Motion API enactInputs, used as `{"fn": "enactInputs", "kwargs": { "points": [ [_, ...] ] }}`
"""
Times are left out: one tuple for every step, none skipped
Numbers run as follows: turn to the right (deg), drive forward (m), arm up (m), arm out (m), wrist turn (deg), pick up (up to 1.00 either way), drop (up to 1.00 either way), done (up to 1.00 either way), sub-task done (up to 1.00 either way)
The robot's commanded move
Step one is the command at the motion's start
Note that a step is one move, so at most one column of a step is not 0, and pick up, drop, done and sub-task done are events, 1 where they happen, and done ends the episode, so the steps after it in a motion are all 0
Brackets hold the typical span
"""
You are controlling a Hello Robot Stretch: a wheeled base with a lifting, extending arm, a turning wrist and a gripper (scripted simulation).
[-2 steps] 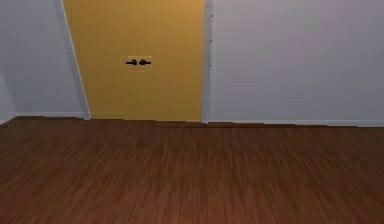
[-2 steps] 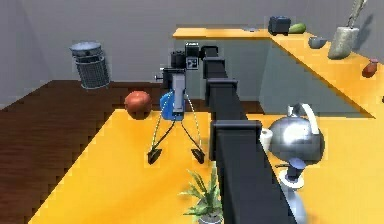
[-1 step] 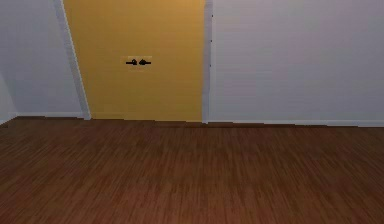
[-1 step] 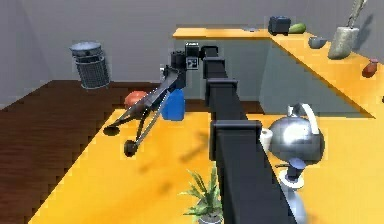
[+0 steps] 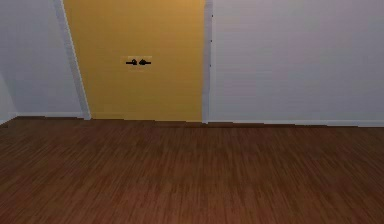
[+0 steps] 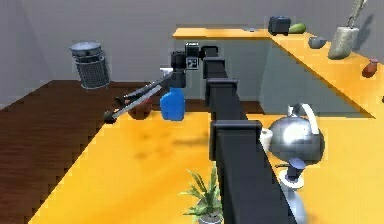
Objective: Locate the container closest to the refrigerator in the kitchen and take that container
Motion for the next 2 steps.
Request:
{"fn": "enactInputs", "kwargs": {
  "points": [
    [0.0, 0.0, 0.0, 0.0, 45.0, 0.0, 0.0, 0.0, 0.0],
    [0.0, 0.0, 0.0, 0.0, 45.0, 0.0, 0.0, 0.0, 0.0]
  ]
}}
